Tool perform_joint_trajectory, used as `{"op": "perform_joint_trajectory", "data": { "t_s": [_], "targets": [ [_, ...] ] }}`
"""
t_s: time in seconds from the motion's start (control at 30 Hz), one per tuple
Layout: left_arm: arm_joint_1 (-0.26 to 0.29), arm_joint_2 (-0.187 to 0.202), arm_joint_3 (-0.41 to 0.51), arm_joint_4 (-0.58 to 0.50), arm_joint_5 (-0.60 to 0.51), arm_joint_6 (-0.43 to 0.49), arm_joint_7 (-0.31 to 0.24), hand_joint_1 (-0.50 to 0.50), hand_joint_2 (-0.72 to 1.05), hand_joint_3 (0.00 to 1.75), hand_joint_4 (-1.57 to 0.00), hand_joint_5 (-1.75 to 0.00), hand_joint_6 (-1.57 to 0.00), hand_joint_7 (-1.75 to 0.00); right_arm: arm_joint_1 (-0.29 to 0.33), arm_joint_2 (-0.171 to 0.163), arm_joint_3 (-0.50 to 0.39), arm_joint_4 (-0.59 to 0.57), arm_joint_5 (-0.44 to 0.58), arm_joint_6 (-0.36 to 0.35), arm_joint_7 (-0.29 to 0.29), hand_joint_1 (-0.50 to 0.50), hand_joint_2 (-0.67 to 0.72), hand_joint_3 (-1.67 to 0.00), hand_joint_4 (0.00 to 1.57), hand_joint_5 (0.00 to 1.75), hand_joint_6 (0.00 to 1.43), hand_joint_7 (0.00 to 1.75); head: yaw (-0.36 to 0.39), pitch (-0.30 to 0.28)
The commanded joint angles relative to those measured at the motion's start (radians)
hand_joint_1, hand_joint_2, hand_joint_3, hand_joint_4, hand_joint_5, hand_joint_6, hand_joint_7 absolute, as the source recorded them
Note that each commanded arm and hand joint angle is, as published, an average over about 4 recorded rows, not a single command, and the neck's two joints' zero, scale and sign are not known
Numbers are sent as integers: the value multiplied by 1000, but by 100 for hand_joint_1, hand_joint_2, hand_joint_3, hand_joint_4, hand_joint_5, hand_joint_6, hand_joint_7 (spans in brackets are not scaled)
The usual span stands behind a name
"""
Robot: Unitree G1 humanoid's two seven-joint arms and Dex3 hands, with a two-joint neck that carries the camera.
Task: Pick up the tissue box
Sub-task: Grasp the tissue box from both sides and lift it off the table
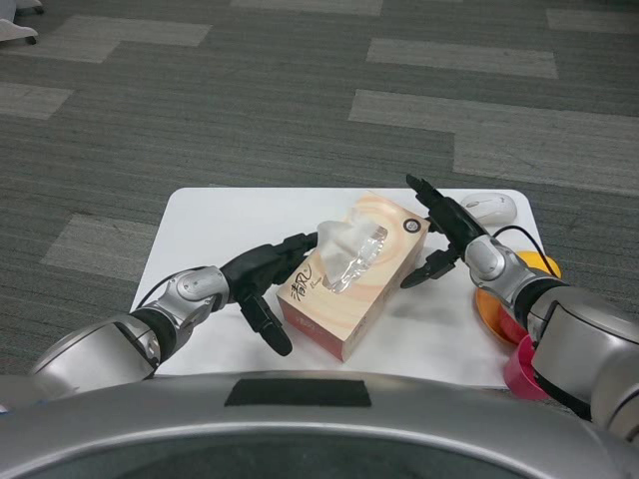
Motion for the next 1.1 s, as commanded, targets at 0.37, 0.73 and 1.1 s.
{"op": "perform_joint_trajectory", "data": {
  "t_s": [0.37, 0.73, 1.1],
  "targets": [
    [-28, -5, 6, 1, -2, 9, 6, 50, 32, 9, 0, 0, 0, 0, -17, 2, -3, -3, 3, -8, -4, -46, -16, -16, 69, 36, 0, 7, 0, 0],
    [-29, -9, 6, 1, -2, 9, 17, 50, 43, 9, 0, 0, 0, 0, -17, 2, -3, -4, 2, -8, -4, -46, -16, -16, 69, 34, 0, 7, 1, 0],
    [-33, -10, 1, -2, 24, 9, 32, 50, 43, 9, 0, 0, 0, 0, -17, 2, -3, -5, 2, -8, -4, -46, -16, -16, 69, 39, 0, 7, -1, -4]
  ]
}}
